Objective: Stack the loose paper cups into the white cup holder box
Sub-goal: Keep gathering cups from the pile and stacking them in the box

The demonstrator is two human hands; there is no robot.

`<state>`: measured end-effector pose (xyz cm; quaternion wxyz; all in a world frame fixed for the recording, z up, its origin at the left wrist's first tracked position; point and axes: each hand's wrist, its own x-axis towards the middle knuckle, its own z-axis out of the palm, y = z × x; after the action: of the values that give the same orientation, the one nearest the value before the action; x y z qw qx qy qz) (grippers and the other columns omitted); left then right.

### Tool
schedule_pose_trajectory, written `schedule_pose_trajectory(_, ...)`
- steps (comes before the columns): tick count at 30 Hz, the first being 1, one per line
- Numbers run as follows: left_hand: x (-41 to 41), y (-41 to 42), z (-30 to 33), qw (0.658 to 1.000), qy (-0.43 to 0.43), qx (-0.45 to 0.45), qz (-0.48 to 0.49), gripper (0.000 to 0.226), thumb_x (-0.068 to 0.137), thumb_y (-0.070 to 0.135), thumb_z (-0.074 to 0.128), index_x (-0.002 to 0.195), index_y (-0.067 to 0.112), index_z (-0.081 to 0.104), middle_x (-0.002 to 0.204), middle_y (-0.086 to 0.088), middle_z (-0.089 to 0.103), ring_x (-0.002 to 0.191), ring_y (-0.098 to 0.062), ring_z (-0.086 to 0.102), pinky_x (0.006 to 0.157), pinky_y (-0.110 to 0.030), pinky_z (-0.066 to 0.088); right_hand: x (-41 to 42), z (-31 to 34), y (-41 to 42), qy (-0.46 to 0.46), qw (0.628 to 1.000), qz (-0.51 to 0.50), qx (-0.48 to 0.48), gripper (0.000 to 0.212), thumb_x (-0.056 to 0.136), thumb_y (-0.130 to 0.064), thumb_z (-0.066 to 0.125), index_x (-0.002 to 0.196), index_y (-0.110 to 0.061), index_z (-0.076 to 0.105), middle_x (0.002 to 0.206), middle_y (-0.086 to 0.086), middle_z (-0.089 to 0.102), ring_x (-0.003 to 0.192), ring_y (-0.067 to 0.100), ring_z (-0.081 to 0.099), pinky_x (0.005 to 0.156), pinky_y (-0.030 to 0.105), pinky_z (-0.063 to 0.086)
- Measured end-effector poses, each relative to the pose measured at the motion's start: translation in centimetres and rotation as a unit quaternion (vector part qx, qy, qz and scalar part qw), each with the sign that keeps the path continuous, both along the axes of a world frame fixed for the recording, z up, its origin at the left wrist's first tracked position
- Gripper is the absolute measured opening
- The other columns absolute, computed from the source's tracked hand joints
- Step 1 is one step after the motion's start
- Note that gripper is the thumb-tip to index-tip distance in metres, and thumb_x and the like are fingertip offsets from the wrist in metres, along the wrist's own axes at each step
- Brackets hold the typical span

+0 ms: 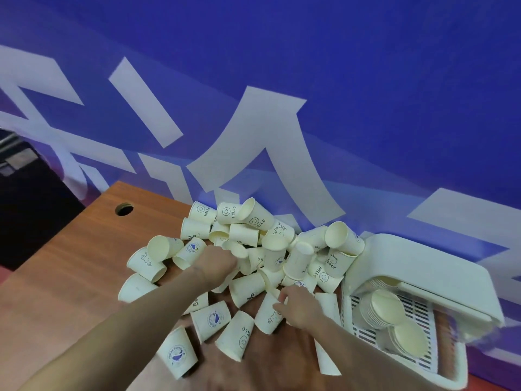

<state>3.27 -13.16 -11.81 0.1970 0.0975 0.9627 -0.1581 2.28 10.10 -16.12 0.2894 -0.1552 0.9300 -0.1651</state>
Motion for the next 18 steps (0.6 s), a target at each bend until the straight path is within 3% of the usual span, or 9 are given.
schedule_pose_trajectory(3,0.5,-0.5,-0.4,0.988,0.058,0.103,0.094,0.014,0.091,0.015,0.05,0.091,0.017,0.064,0.093,-0.002,0.067,0.083,-0.023,0.064,0.065,-0.032,0.046,0.5,0.6,0.5,0.005,0.999,-0.037,-0.024,0.012,0.086,-0.038,0.063,0.089,-0.027,0.06,0.102,-0.006,0.061,0.096,0.013,0.057,0.084,0.03,0.047)
schedule_pose_trajectory(5,1.1,-0.6,-0.3,0.968,0.079,0.185,0.153,0.015,0.091,0.022,0.05,0.083,0.022,0.062,0.089,0.001,0.066,0.08,-0.021,0.062,0.062,-0.03,0.045,0.9,1.1,0.9,0.005,0.997,-0.068,-0.044,0.013,0.085,-0.038,0.066,0.087,-0.025,0.063,0.104,-0.003,0.065,0.093,0.014,0.06,0.079,0.028,0.048)
schedule_pose_trajectory(8,1.9,-0.6,0.0,0.926,0.096,0.28,0.232,0.016,0.09,0.028,0.055,0.08,0.022,0.066,0.082,0.005,0.067,0.076,-0.016,0.062,0.059,-0.028,0.044,1.6,1.7,1.6,-0.007,0.991,-0.109,-0.074,0.018,0.084,-0.031,0.069,0.077,-0.016,0.063,0.096,0.003,0.069,0.075,0.012,0.06,0.066,0.021,0.046)
schedule_pose_trajectory(11,2.6,-0.8,0.4,0.875,0.09,0.367,0.302,0.023,0.085,0.023,0.06,0.063,0.019,0.061,0.066,0.003,0.064,0.066,-0.018,0.063,0.056,-0.031,0.049,2.6,2.0,2.5,-0.009,0.987,-0.136,-0.086,0.025,0.082,-0.03,0.071,0.068,-0.013,0.06,0.079,0.0,0.063,0.076,0.012,0.056,0.071,0.027,0.045)
schedule_pose_trajectory(13,3.2,-0.7,1.1,0.822,0.083,0.444,0.347,0.024,0.086,0.019,0.063,0.062,0.012,0.062,0.06,-0.001,0.062,0.056,-0.019,0.062,0.051,-0.03,0.049,3.4,2.4,3.0,-0.016,0.983,-0.154,-0.095,0.028,0.082,-0.03,0.071,0.064,-0.019,0.053,0.073,-0.008,0.054,0.074,0.009,0.053,0.066,0.022,0.042)
schedule_pose_trajectory(15,3.8,-0.4,1.6,0.745,0.072,0.52,0.411,0.019,0.087,0.015,0.066,0.073,0.003,0.068,0.059,-0.006,0.062,0.044,-0.017,0.056,0.041,-0.023,0.043,4.0,2.8,3.4,-0.013,0.98,-0.17,-0.103,0.026,0.083,-0.029,0.071,0.066,-0.019,0.054,0.073,-0.01,0.052,0.071,0.006,0.05,0.058,0.014,0.036)
schedule_pose_trajectory(18,5.0,0.3,1.1,0.646,0.042,0.589,0.483,0.016,0.087,0.013,0.069,0.078,0.0,0.069,0.054,-0.009,0.058,0.043,-0.018,0.045,0.041,-0.021,0.034,4.7,3.4,3.7,-0.013,0.975,-0.191,-0.117,0.026,0.083,-0.028,0.07,0.069,-0.012,0.056,0.073,-0.005,0.051,0.066,0.006,0.048,0.056,0.017,0.035)
